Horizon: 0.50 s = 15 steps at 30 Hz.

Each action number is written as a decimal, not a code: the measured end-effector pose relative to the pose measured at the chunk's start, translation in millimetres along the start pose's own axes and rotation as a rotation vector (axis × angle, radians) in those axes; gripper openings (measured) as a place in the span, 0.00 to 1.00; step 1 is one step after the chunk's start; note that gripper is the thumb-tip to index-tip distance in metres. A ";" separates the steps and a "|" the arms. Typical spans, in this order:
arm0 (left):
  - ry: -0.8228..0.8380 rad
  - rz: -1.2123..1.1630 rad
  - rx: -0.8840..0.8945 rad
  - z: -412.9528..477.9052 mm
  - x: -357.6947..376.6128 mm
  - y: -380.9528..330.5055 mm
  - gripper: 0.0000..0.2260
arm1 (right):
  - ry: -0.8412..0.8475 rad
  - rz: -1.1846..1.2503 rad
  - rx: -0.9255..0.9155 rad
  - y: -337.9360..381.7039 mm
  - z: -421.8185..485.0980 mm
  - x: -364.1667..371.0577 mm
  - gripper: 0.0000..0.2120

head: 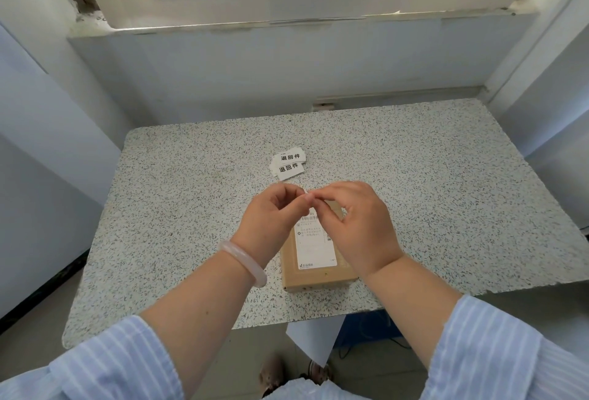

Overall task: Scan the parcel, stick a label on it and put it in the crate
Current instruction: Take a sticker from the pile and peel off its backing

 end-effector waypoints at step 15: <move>-0.012 0.033 0.005 -1.1 0.4 -0.4 0.03 | -0.047 -0.022 -0.038 -3.5 -1.8 -0.2 0.12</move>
Point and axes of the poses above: each hand's wrist, its own z-axis towards the middle knuckle, its own x-axis out of the palm, y = z × x, the point moved 3 cm from there along z, towards the middle knuckle, and after that the axes turned 11 degrees about -x, right-handed, at the moved point
